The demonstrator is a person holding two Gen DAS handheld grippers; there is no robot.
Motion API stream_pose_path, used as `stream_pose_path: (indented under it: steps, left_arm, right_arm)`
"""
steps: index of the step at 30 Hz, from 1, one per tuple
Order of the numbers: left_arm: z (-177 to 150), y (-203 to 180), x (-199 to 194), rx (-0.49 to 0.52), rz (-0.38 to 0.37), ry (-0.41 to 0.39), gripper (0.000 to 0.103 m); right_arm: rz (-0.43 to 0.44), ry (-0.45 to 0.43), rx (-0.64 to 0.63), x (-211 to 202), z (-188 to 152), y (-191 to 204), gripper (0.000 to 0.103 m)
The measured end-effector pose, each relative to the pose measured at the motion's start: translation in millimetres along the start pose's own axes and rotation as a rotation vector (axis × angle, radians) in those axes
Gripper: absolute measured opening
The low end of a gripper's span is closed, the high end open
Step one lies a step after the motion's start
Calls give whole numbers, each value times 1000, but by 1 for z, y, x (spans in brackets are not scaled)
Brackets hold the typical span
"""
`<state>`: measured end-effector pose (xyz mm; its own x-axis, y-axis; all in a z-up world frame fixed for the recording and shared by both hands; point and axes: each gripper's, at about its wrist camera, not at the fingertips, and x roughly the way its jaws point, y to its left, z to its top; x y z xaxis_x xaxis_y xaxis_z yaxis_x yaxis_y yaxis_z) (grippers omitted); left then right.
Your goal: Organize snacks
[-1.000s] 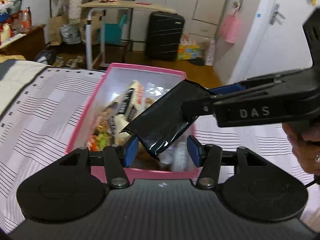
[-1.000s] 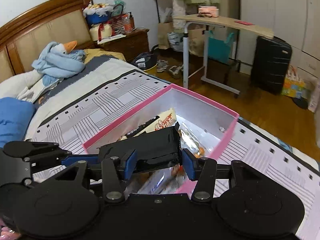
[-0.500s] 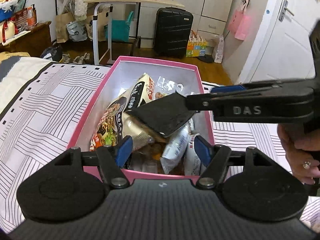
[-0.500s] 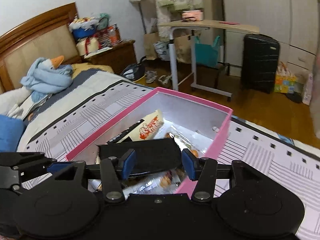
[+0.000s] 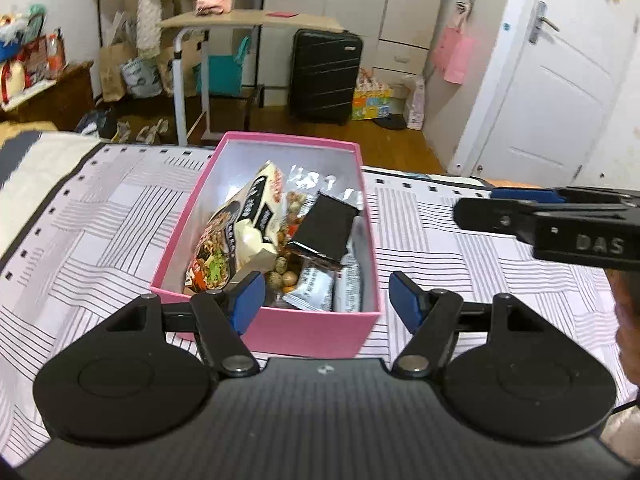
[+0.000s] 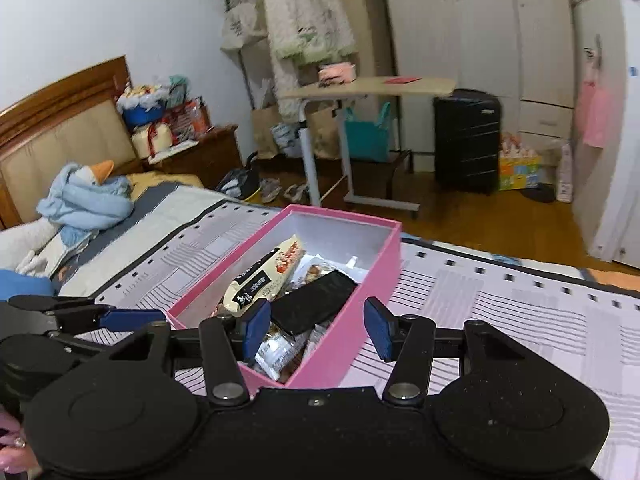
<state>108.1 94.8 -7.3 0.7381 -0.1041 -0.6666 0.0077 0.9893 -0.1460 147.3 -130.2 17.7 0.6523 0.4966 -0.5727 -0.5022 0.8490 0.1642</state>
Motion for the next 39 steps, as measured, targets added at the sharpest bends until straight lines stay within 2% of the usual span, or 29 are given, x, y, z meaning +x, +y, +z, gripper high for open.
stream_pose_path:
  steps: [9, 17, 21, 24, 26, 27, 29, 32, 35, 39]
  left_arm:
    - [-6, -33, -39, 71, -18, -31, 71]
    - [-25, -57, -54, 125, -15, -23, 73]
    - [-33, -64, -63, 143, -37, -27, 75]
    - [-36, -69, -67, 156, -40, -39, 80]
    - [-39, -73, -69, 168, -33, -49, 85]
    - [-40, -74, -70, 174, -27, -56, 88]
    - [-42, -75, -71, 183, -23, -68, 93]
    - [-46, -74, -73, 187, -14, -85, 100]
    - [-48, -73, -74, 188, -1, -93, 102]
    - [-48, -70, -75, 176, 13, -95, 103]
  right_arm:
    - [-132, -93, 84, -73, -38, -3, 62]
    - [-224, -120, 151, -96, -71, 1, 64]
    - [-265, -116, 161, -103, -81, 4, 66]
    - [-288, -110, 157, -104, -83, 7, 76]
    - [-314, -119, 155, -105, -85, 12, 97]
    - [-329, -127, 154, -106, -85, 13, 99]
    - [-363, -137, 153, -108, -86, 16, 102]
    - [-419, -103, 163, -107, -86, 21, 103]
    - [-456, -76, 172, -106, -87, 24, 103]
    - [-461, -59, 165, -108, -91, 27, 103]
